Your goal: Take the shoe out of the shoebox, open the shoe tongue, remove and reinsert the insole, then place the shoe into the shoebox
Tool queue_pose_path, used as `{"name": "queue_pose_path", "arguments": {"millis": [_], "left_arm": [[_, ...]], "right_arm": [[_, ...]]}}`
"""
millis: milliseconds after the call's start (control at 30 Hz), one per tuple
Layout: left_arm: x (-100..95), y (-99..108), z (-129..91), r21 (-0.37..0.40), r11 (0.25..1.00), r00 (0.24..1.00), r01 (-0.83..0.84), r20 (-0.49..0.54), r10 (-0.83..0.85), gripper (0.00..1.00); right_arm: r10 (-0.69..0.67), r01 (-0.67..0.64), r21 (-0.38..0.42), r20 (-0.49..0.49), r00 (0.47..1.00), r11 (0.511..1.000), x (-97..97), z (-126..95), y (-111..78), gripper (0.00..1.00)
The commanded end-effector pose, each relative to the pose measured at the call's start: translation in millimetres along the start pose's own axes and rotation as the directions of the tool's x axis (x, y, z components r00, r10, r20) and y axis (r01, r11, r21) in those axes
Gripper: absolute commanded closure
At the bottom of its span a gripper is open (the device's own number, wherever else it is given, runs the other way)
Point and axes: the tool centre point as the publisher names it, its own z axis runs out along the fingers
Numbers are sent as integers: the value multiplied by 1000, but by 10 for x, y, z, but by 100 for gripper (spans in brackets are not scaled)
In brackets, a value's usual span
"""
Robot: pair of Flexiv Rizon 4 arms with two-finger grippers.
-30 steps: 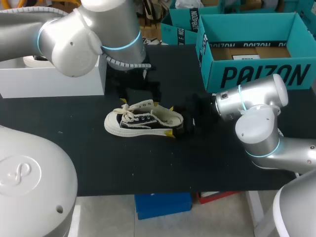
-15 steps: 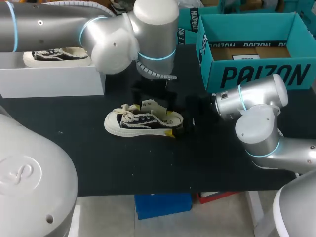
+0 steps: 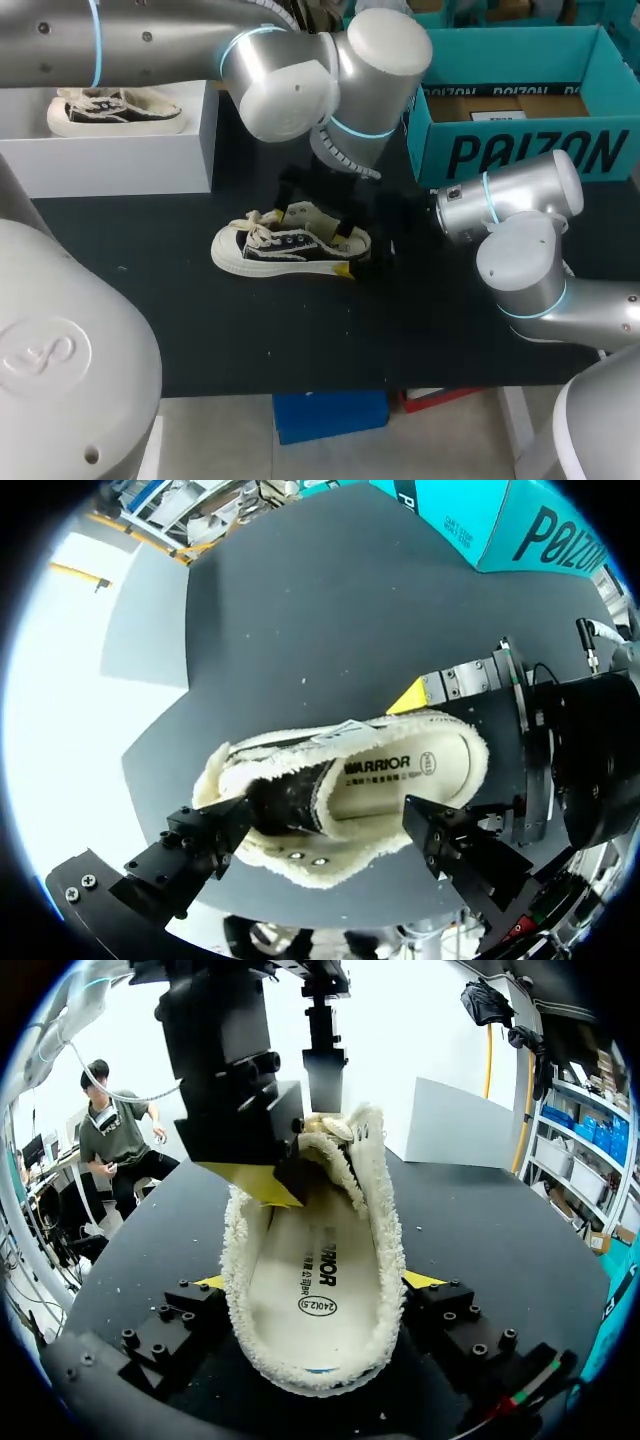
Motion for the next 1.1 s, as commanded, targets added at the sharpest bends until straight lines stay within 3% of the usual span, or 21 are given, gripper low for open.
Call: {"name": "queue_pose_path", "arguments": {"millis": [33,200,267,367,467,667,700,733,767,1100], "left_arm": [[29,7,1,-7,1000,996,0,87,1,0],[-6,31,57,-15,1000,994,8,106,-6,1],[-24,32,82,-18,1000,994,19,107,-17,15],[-43,41,101,-17,999,994,29,109,-27,50],[-83,36,151,-18,999,993,40,114,-37,62],[-164,43,227,-26,998,990,62,126,-58,65],[-176,44,232,-26,998,990,63,126,-59,73],[-189,43,234,-25,997,990,68,125,-65,89],[-202,37,231,-22,997,990,71,123,-67,100],[-287,1,87,13,995,994,95,58,-96,100]], "right_arm": [[2,-2,3,2,1000,1000,-4,28,3,100],[2,-2,3,2,1000,1000,-4,28,3,100],[2,-2,3,2,1000,1000,-4,28,3,100],[2,-2,3,2,1000,1000,-4,28,3,100],[2,-2,3,2,1000,1000,-4,28,3,100],[2,-2,3,2,1000,1000,-4,28,3,100],[2,-2,3,2,1000,1000,-4,28,3,100],[2,-2,3,2,1000,1000,-4,28,3,100],[2,-2,3,2,1000,1000,-4,28,3,100],[2,-2,3,2,1000,1000,-4,28,3,100]]}}
